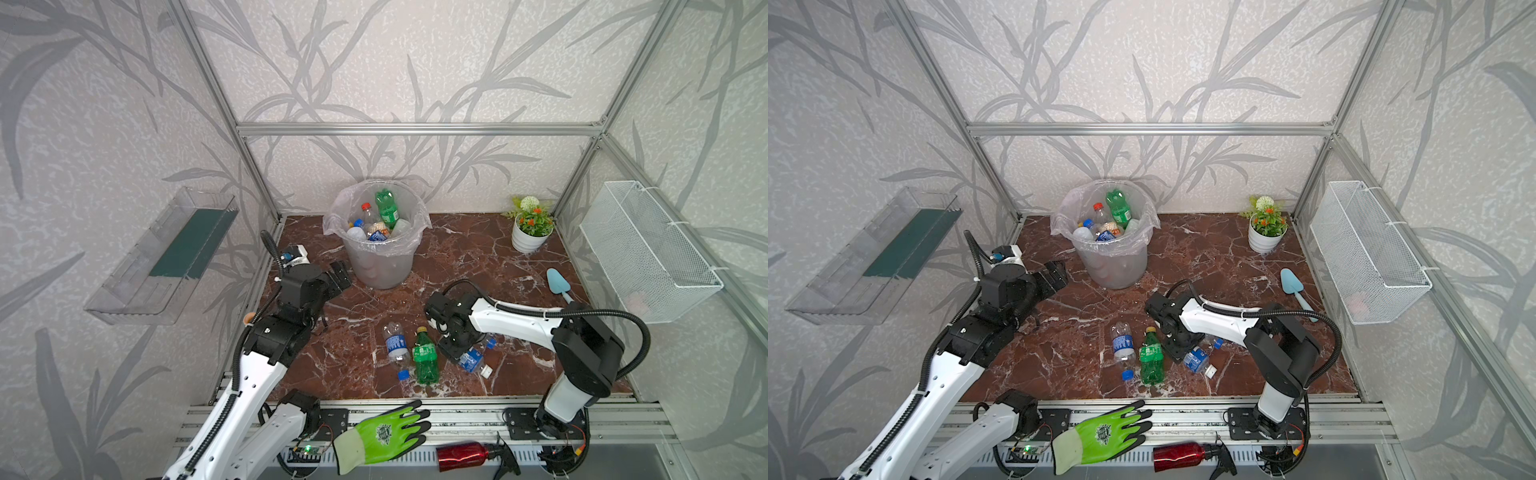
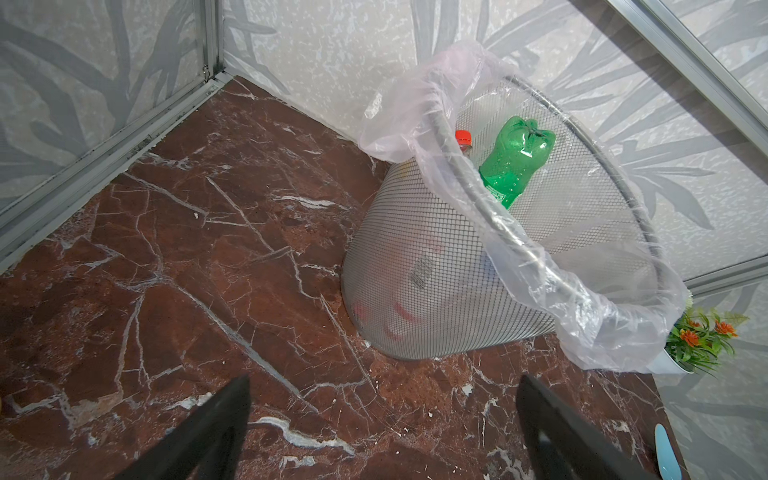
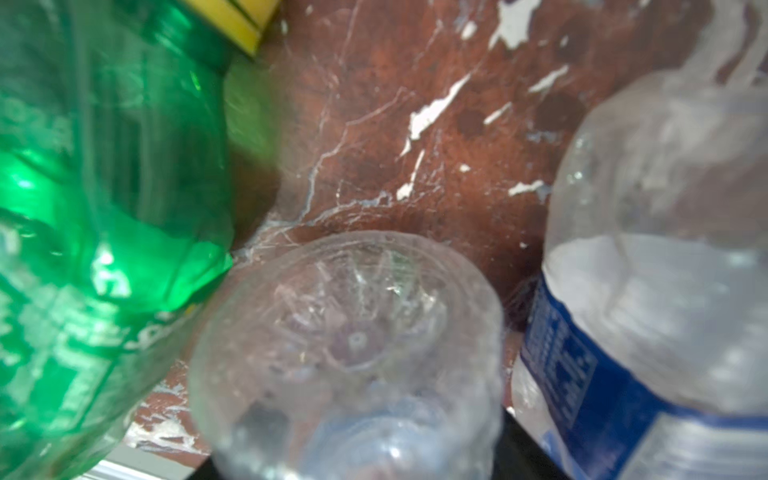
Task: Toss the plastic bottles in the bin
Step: 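Lift the clear water bottle with the right gripper and carry it toward the bin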
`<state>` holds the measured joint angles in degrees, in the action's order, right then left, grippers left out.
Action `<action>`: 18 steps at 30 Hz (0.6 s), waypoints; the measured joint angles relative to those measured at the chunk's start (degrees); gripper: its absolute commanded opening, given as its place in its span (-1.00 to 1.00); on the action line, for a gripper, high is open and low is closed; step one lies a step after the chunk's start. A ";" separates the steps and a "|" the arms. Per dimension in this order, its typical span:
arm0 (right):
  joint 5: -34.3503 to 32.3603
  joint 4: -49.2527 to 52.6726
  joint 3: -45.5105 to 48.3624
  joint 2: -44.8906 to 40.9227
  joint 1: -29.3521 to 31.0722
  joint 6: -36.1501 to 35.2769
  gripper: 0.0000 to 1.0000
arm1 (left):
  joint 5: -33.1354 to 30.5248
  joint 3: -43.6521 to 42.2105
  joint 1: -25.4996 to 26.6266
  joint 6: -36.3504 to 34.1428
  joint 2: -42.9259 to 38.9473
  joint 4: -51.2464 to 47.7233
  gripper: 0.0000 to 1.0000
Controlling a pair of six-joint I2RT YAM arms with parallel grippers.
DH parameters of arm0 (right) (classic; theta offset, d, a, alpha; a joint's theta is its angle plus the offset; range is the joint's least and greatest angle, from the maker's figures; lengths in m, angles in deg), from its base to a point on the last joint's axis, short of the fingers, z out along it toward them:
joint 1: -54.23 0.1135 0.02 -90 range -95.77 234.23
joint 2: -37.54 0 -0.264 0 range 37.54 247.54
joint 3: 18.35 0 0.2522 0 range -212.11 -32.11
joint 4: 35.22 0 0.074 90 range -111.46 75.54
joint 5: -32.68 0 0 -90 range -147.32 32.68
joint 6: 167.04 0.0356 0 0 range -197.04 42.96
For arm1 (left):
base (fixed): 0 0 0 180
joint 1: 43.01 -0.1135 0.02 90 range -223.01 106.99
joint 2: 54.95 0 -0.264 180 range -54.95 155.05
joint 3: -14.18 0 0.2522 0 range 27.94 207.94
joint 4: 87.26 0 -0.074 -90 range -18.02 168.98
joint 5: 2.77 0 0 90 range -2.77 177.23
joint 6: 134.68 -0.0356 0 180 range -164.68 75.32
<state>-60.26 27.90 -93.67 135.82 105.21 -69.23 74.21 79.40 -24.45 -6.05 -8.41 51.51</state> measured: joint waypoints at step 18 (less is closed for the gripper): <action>-5.22 -23.76 2.56 -32.02 -1.05 -0.83 0.04 | -0.74 -4.07 0.00 0.04 -2.93 -2.27 0.98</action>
<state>-65.48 4.15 -91.11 103.79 104.16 -70.06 73.47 75.34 -24.45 -6.01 -11.34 49.24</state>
